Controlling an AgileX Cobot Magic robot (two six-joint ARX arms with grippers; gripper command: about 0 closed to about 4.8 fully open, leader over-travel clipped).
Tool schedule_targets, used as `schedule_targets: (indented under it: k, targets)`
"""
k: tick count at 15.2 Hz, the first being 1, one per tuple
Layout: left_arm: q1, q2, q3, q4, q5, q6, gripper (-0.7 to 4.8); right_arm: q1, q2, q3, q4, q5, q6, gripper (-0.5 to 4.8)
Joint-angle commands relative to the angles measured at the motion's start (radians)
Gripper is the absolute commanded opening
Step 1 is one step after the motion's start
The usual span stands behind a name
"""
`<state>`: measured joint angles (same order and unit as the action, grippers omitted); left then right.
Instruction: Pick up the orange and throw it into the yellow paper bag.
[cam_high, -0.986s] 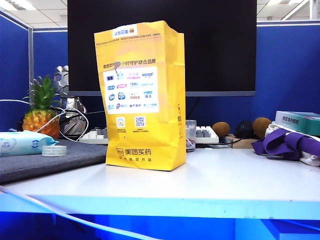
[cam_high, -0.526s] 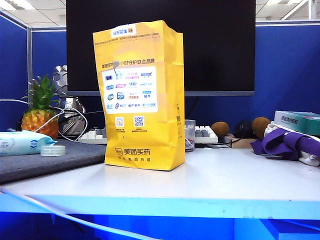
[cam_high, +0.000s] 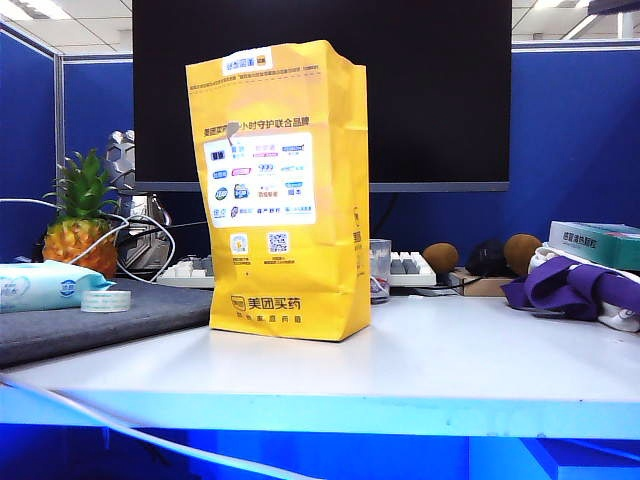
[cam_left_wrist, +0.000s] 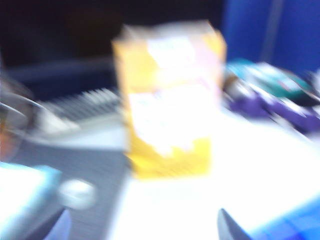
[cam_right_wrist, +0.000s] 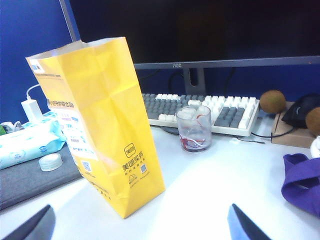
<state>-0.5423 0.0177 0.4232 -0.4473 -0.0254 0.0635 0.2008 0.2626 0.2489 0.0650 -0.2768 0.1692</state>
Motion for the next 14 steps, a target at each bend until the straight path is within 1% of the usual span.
schedule_targets:
  k: [1,2,3,5,8,10,11,12,14]
  targets:
    - [0.000,0.047,0.004,0.206,-0.005,-0.191,3.71,0.000,0.000,-0.031,0.037,0.033,0.005,4.79]
    - [0.000,0.077,-0.006,0.213,-0.066,-0.183,3.71,0.000,0.000,-0.045,0.038,0.040,0.008,4.79]
    - [0.000,0.107,-0.030,0.209,-0.174,-0.184,3.71,0.000,-0.001,-0.060,0.043,0.040,0.008,4.79]
    - [0.000,0.123,-0.097,0.209,-0.251,-0.184,3.71,0.000,-0.001,-0.073,0.034,0.039,0.025,4.79]
    - [0.000,0.123,-0.132,0.192,-0.251,-0.183,3.71,0.000,-0.002,-0.073,0.008,0.034,0.036,4.79]
    - [0.000,0.123,-0.153,0.200,-0.251,-0.123,3.71,0.000,-0.002,-0.093,0.018,0.041,-0.042,4.79]
    - [0.000,0.123,-0.156,0.200,-0.249,-0.116,3.71,0.000,-0.002,-0.119,0.061,0.051,-0.053,4.79]
    - [0.000,0.123,-0.175,0.257,-0.243,-0.087,3.71,0.000,-0.002,-0.229,0.267,0.072,-0.069,4.79]
    - [0.000,0.122,-0.176,0.262,-0.243,-0.102,3.71,0.000,-0.002,-0.247,0.289,0.081,-0.068,4.79]
